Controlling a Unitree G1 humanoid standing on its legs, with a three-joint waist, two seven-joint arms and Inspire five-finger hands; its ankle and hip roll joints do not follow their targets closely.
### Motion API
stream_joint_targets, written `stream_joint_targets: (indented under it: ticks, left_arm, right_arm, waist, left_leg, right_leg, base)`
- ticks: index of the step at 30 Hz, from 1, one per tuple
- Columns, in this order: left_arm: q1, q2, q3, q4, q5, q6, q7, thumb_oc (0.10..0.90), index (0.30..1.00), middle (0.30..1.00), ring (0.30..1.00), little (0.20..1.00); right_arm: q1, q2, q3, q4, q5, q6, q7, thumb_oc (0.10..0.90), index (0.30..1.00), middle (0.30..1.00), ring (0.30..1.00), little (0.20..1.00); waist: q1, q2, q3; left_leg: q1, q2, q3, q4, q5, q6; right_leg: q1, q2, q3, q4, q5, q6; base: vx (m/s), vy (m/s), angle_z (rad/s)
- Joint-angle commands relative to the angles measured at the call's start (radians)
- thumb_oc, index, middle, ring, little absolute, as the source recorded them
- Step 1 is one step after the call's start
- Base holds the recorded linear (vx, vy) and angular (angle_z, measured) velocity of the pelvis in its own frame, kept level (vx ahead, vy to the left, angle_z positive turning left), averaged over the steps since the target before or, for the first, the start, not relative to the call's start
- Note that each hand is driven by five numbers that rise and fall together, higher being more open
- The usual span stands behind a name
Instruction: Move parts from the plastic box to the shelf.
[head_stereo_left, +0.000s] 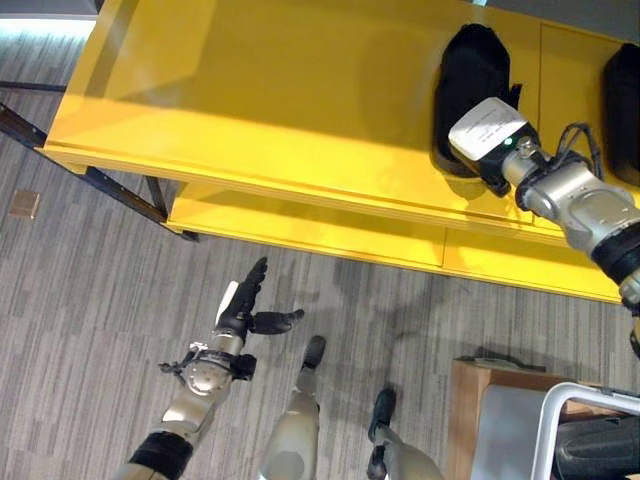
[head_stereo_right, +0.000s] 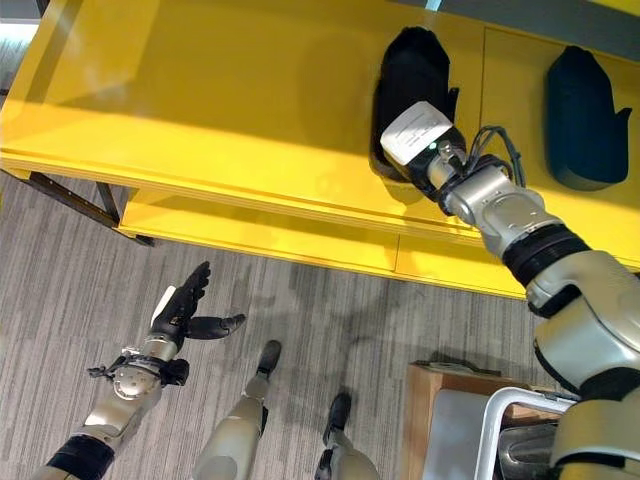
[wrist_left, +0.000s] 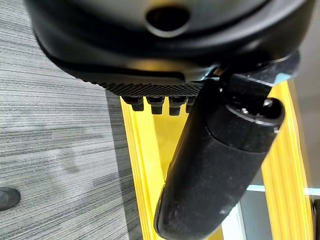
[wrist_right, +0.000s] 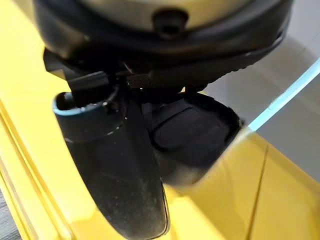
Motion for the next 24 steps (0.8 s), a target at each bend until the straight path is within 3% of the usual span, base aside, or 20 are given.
stream_joint_targets:
  ticks: [1,17,24]
  left_arm:
    - [-0.018,0.052,0.023,-0.035,0.011,-0.083,0.006,0.9,1.0,1.0,1.0,1.0]
    - [0.015,0.065,0.055,-0.009,0.021,-0.063,-0.018,0.9,1.0,1.0,1.0,1.0]
    - [0.041,0.054,0.078,-0.001,0.04,-0.048,-0.022,0.9,1.0,1.0,1.0,1.0]
  right_arm:
    - [-0.093,-0.06,0.043,-0.04,0.048,0.028,-0.023,0.9,1.0,1.0,1.0,1.0]
    - [-0.152,-0.153,0.058,-0.224,0.09,0.001,0.007,0.9,1.0,1.0,1.0,1.0]
    - [-0.111,-0.214,-0.026,-0.339,0.095,0.002,-0.006,0.9,1.0,1.0,1.0,1.0]
  waist:
    - [-0.01,-0.057,-0.055]
    - [-0.034,-0.077,-0.105]
    - [-0.063,-0.071,-0.133]
  left_leg:
    - [-0.003,0.083,0.038,0.074,-0.056,-0.047]
    - [0.05,0.096,0.05,0.078,-0.07,-0.053]
    - [0.087,0.105,0.068,0.079,-0.078,-0.054]
  right_leg:
    - [0.004,-0.113,0.006,0.077,0.028,0.068]
    - [0.044,-0.108,0.014,0.085,0.012,0.062]
    - [0.059,-0.105,0.032,0.095,0.004,0.059]
  base:
    - [0.0,0.0,0.0]
    - [0.0,0.0,0.0]
    - [0.0,0.013,-0.08]
